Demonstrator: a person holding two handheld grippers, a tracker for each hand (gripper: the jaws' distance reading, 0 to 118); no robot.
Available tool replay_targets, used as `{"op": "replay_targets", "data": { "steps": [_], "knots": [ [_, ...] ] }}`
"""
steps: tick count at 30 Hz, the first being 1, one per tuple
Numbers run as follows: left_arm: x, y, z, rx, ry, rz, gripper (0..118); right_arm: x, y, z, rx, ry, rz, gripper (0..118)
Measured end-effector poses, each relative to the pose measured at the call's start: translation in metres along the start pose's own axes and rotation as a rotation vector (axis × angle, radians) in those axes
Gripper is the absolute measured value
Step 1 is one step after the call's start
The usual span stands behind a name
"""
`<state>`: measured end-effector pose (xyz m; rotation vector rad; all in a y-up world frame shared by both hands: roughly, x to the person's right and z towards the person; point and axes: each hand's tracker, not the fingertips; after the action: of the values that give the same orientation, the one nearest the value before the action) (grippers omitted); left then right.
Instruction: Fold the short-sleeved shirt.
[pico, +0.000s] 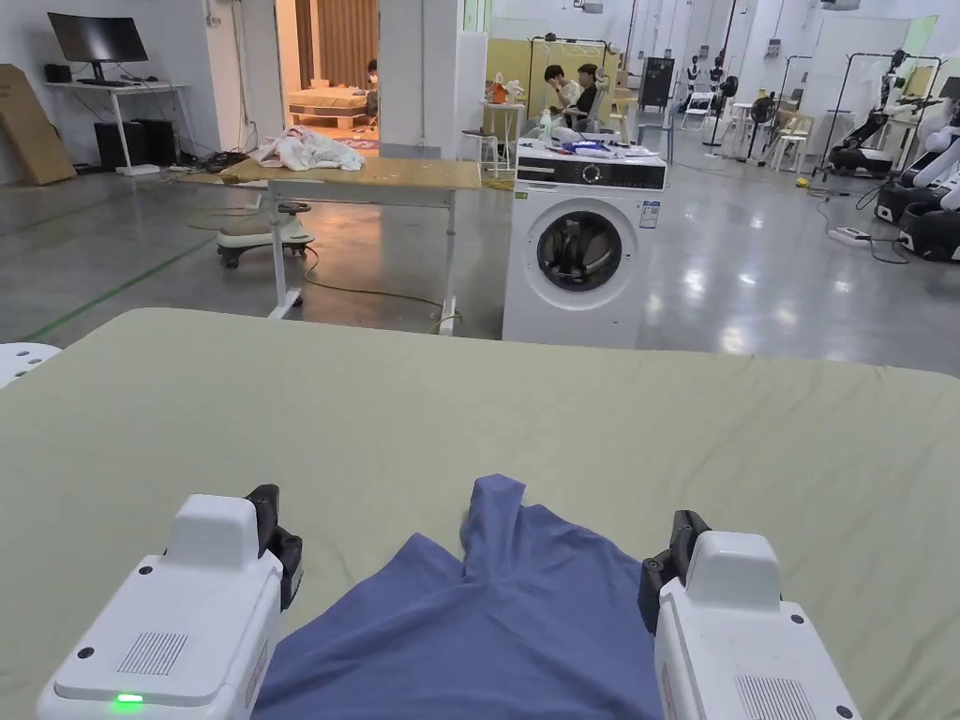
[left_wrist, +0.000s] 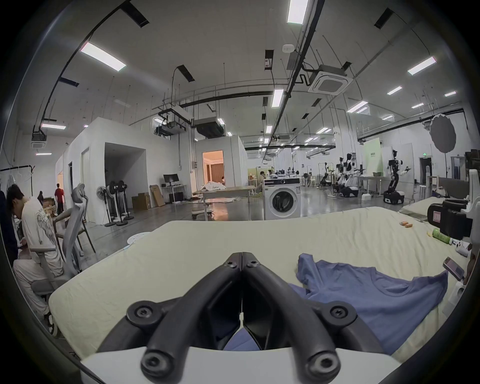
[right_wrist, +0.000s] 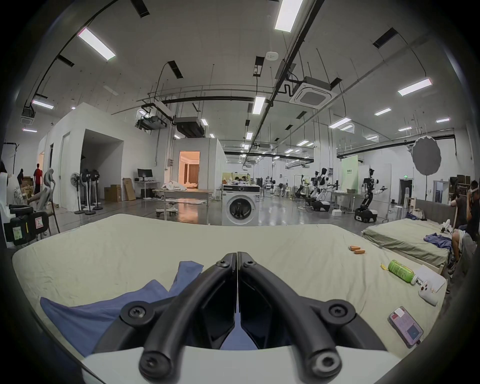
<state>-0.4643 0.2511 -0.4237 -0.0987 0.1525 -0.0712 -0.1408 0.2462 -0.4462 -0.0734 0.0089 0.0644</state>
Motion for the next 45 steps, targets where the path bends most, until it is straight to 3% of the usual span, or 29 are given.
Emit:
{"op": "replay_targets", "data": {
  "steps": [4,14,15,18,19,23,28,30,32,35,36,40,42,45],
  "knots": [
    [-0.032,-0.014,0.003,-0.086,0.053,0.000,0,0.004,-0.004,-0.001,-0.018,0.010,-0.007,0],
    [-0.146,-0.075,-0.005,-0.607,0.098,0.180,0,-0.002,-0.023,-0.016,-0.098,0.040,0.005,0],
    [-0.149,-0.077,-0.007,-0.648,0.097,0.194,6,-0.003,-0.025,-0.018,-0.109,0.047,0.006,0],
    [-0.161,-0.095,-0.014,-0.738,0.103,0.243,39,-0.008,-0.032,-0.022,-0.135,0.061,0.007,0],
    [-0.161,-0.095,-0.017,-0.775,0.083,0.266,45,-0.009,-0.034,-0.023,-0.145,0.063,0.012,0],
    [-0.161,-0.113,-0.032,-0.853,0.097,0.311,45,-0.011,-0.043,-0.030,-0.177,0.069,0.027,0],
    [-0.145,-0.121,-0.038,-0.869,0.124,0.261,41,-0.011,-0.051,-0.045,-0.225,0.072,0.047,0],
    [-0.133,-0.117,-0.038,-0.859,0.132,0.215,30,-0.010,-0.054,-0.055,-0.250,0.077,0.060,0],
    [-0.125,-0.116,-0.040,-0.853,0.100,0.140,3,-0.007,-0.055,-0.074,-0.294,0.090,0.070,0],
    [-0.116,-0.117,-0.043,-0.863,0.092,0.103,1,0.001,-0.057,-0.122,-0.381,0.133,0.058,1],
    [-0.114,-0.117,-0.042,-0.859,0.090,0.074,1,0.003,-0.057,-0.141,-0.403,0.151,0.065,6],
    [-0.124,-0.114,-0.035,-0.839,0.105,0.128,0,0.004,-0.057,-0.234,-0.590,0.246,0.138,70],
    [-0.125,-0.112,-0.030,-0.826,0.117,0.143,0,0.004,-0.062,-0.275,-0.657,0.292,0.125,77],
    [-0.134,-0.115,-0.028,-0.808,0.118,0.174,0,-0.006,-0.072,-0.325,-0.714,0.295,0.214,77]
  ]
}}
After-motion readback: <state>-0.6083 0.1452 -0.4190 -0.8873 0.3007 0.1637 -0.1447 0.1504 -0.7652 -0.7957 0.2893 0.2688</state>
